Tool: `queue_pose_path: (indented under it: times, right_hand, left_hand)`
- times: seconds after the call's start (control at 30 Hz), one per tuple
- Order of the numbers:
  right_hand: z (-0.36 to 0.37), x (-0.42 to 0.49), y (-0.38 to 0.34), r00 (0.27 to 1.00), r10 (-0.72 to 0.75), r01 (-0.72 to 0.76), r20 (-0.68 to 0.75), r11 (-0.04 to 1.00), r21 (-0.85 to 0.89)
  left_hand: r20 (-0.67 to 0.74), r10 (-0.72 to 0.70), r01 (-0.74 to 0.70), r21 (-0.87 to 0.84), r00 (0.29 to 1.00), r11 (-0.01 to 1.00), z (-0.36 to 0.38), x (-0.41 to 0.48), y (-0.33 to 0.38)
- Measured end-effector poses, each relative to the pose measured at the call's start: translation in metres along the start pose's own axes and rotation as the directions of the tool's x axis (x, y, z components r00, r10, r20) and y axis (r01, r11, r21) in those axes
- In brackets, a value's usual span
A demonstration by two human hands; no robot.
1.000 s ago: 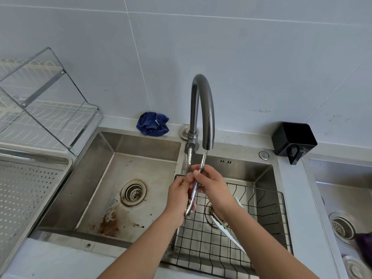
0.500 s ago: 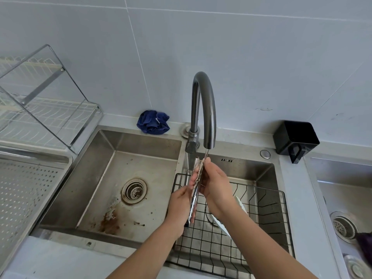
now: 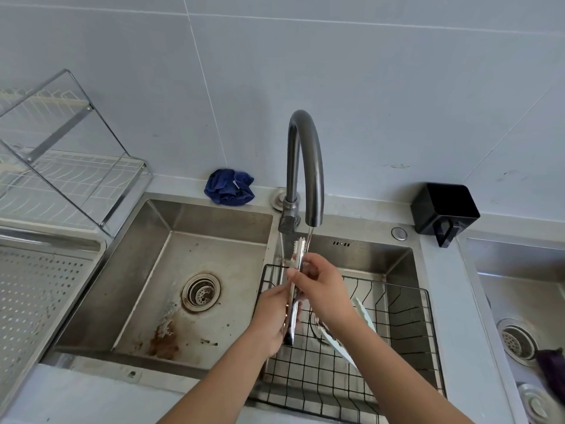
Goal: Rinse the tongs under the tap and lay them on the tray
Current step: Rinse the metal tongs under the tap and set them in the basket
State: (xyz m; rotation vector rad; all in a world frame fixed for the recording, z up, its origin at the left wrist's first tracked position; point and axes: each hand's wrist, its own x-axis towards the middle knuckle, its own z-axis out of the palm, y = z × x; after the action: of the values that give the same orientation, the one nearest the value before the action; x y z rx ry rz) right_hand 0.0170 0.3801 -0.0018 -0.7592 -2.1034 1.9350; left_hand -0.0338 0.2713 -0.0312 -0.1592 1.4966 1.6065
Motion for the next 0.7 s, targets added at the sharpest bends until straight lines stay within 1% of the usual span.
queue_pose_path:
  times: [0.07, 0.13, 0.17, 0.2, 0.27, 0.3, 0.4, 0.47, 0.53, 0.6, 0.67, 0.7]
  right_hand:
    - [-0.001, -0.005, 0.004, 0.999, 0.007, -0.005, 0.046, 0.999, -0.047]
    - [-0.005, -0.007, 0.007, 0.994, 0.026, -0.023, 0.106, 0.999, -0.023]
    - [-0.009, -0.005, 0.007, 0.995, 0.033, -0.034, 0.089, 0.999, 0.013]
    - [-0.012, -0.002, 0.008, 0.999, 0.044, -0.045, 0.024, 0.998, 0.047]
    - [-0.016, 0.005, 0.01, 0.984, 0.097, -0.092, -0.152, 0.995, 0.045]
    - [-0.016, 0.008, 0.01, 0.978, 0.123, -0.122, -0.167, 0.992, 0.017]
    - [-0.008, 0.015, 0.01, 0.988, 0.144, -0.146, -0.047, 0.988, -0.05]
    - [-0.007, 0.019, 0.009, 0.984, 0.149, -0.155, -0.098, 0.986, -0.057]
    - [-0.007, 0.022, 0.01, 0.97, 0.154, -0.171, -0.186, 0.982, -0.082]
    - [-0.007, 0.022, 0.01, 0.967, 0.146, -0.172, -0.21, 0.978, -0.115]
    - [-0.007, 0.019, 0.008, 0.977, 0.128, -0.148, -0.172, 0.983, -0.105]
    - [-0.006, 0.018, 0.007, 0.979, 0.12, -0.134, -0.164, 0.988, -0.081]
  left_hand:
    - [-0.019, 0.017, -0.017, 0.017, 1.0, 1.0, 0.001, 0.0, 0.001]
    - [-0.035, 0.02, -0.02, 0.008, 0.999, 1.0, -0.001, 0.0, 0.0]
    - [-0.028, 0.017, -0.017, -0.007, 0.999, 1.0, -0.003, 0.0, 0.0]
    - [-0.011, 0.01, -0.01, -0.025, 1.0, 1.0, -0.005, -0.001, 0.001]
    - [0.039, -0.011, 0.014, -0.07, 0.999, 0.997, -0.008, -0.003, 0.003]
    - [0.07, -0.029, 0.035, -0.092, 0.997, 0.995, -0.009, -0.003, 0.005]
    - [0.165, -0.103, 0.123, -0.116, 0.981, 0.986, -0.009, -0.005, 0.006]
    - [0.234, -0.118, 0.15, -0.127, 0.965, 0.981, -0.012, -0.005, 0.005]
    - [0.331, -0.07, 0.112, -0.11, 0.941, 0.988, -0.017, -0.006, 0.005]
    - [0.374, -0.002, 0.011, -0.021, 0.928, 1.0, -0.02, -0.011, 0.005]
    - [0.318, 0.055, -0.087, 0.087, 0.946, 0.992, -0.021, -0.015, 0.002]
    - [0.278, 0.077, -0.113, 0.116, 0.957, 0.987, -0.021, -0.017, 0.0]
